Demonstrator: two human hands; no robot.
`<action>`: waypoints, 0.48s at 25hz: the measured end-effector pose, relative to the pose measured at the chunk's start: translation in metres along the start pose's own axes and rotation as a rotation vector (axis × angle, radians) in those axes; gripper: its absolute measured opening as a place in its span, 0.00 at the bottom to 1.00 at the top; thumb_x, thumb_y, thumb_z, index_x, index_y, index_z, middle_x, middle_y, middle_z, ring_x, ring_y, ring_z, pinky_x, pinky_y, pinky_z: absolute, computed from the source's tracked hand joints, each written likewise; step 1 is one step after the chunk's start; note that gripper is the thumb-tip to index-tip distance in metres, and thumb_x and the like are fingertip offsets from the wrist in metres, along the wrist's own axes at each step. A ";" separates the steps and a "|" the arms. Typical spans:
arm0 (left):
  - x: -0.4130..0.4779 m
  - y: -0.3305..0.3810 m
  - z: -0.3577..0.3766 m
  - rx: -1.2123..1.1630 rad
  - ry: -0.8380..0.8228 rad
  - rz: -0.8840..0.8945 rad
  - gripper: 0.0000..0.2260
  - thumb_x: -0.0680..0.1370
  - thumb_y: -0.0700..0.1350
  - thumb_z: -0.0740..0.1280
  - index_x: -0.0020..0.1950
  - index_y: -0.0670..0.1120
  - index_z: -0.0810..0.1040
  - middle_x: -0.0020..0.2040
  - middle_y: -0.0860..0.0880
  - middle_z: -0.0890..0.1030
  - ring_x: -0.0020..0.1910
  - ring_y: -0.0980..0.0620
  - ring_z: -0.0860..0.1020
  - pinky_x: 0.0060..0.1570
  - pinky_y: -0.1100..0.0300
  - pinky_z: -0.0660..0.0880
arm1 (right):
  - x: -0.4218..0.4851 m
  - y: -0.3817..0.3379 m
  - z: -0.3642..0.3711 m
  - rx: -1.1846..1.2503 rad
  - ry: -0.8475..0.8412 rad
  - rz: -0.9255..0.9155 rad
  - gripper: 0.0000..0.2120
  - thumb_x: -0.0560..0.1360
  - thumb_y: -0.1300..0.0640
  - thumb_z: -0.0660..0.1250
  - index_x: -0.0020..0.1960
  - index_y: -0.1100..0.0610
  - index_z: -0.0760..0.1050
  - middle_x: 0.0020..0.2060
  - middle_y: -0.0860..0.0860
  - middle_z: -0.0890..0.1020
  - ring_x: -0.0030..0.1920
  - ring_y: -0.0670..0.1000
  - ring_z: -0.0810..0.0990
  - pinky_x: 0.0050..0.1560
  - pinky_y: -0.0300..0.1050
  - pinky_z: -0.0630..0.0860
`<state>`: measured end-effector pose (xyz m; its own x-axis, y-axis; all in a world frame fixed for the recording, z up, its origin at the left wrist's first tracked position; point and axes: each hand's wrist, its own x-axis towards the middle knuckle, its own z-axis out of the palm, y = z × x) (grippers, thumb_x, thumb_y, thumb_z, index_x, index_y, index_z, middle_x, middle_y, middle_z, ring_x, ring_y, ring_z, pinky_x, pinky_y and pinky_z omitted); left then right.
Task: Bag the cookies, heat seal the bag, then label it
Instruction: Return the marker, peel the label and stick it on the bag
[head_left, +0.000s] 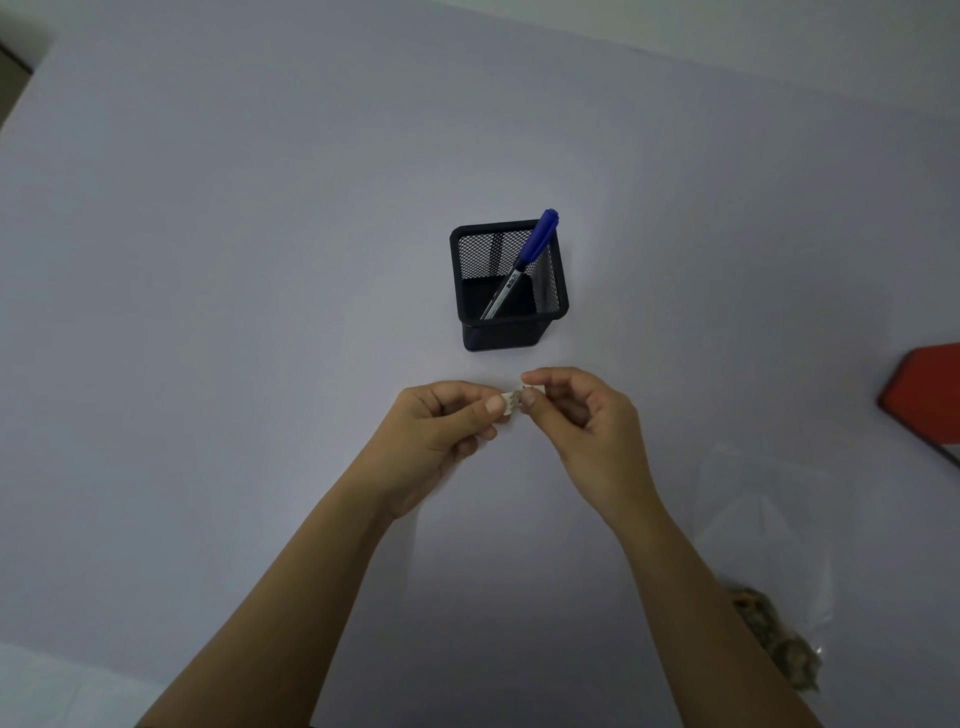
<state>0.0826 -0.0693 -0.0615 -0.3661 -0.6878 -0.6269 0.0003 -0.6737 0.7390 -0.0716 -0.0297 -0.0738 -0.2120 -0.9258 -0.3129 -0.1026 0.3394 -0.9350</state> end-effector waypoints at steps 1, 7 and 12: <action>0.001 0.000 0.000 -0.006 -0.001 -0.007 0.06 0.68 0.45 0.68 0.41 0.44 0.83 0.29 0.52 0.81 0.30 0.57 0.74 0.31 0.68 0.71 | 0.000 0.000 0.000 0.000 0.000 0.001 0.06 0.73 0.60 0.69 0.49 0.52 0.79 0.40 0.46 0.83 0.41 0.43 0.83 0.43 0.32 0.76; 0.002 0.000 -0.002 -0.049 -0.023 -0.028 0.05 0.66 0.44 0.70 0.38 0.46 0.85 0.32 0.49 0.82 0.31 0.56 0.74 0.33 0.67 0.73 | 0.002 0.000 -0.001 0.006 -0.003 -0.002 0.06 0.73 0.61 0.69 0.49 0.52 0.79 0.40 0.47 0.83 0.41 0.44 0.83 0.44 0.32 0.77; 0.005 0.001 0.000 -0.028 0.014 -0.010 0.05 0.72 0.40 0.68 0.39 0.44 0.83 0.30 0.49 0.80 0.31 0.55 0.73 0.32 0.66 0.71 | 0.000 0.001 0.002 -0.093 0.056 -0.072 0.14 0.73 0.58 0.69 0.57 0.50 0.72 0.51 0.43 0.78 0.47 0.42 0.80 0.47 0.31 0.76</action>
<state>0.0813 -0.0731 -0.0640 -0.3535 -0.6847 -0.6373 0.0225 -0.6874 0.7260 -0.0702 -0.0300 -0.0750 -0.2545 -0.9386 -0.2329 -0.2087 0.2885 -0.9345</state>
